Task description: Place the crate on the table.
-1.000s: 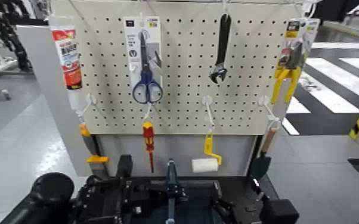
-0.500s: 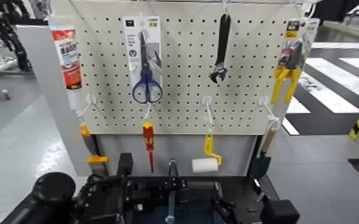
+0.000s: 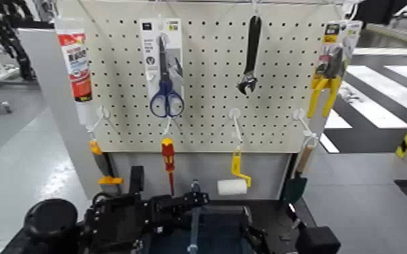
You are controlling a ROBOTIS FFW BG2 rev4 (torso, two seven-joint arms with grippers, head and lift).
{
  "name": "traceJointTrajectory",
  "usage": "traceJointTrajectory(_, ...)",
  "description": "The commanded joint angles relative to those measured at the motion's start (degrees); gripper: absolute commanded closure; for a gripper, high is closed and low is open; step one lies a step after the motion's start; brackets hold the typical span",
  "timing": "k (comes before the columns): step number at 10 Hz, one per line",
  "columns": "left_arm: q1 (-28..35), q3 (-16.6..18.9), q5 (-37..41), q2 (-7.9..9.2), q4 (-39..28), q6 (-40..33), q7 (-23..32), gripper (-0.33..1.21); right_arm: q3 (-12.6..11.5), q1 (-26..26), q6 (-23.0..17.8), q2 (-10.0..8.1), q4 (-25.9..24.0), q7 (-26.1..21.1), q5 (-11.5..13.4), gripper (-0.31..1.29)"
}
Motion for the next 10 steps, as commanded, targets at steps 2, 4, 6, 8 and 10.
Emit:
traceJointTrajectory(2,7.64,6.52,-0.22,-1.58,-13.74,-3.55,12.85,0.36,0.07,0.03,0.49,0.0,-0.16,0.0,-0.09,0.14)
traceJointTrajectory(4,11.51,9.78,-7.43,-2.55,-21.12,-4.25,15.83,0.36,0.07,0.03,0.67,0.0,-0.25,0.0,-0.09,0.14)
traceJointTrajectory(6,16.43,12.33,-17.89,-3.08,-26.92,-7.77,15.83,0.36,-0.02,0.21,0.93,0.0,-0.51,0.0,-0.09,0.14)
traceJointTrajectory(8,21.35,12.94,-30.1,-3.69,-32.9,-14.36,16.45,0.36,-0.11,0.29,1.02,0.0,-0.69,0.0,-0.09,0.14)
traceJointTrajectory(10,27.68,12.94,-46.54,-6.06,-37.55,-27.37,13.2,0.36,-0.28,0.47,1.02,0.0,-0.77,0.0,0.0,0.14)
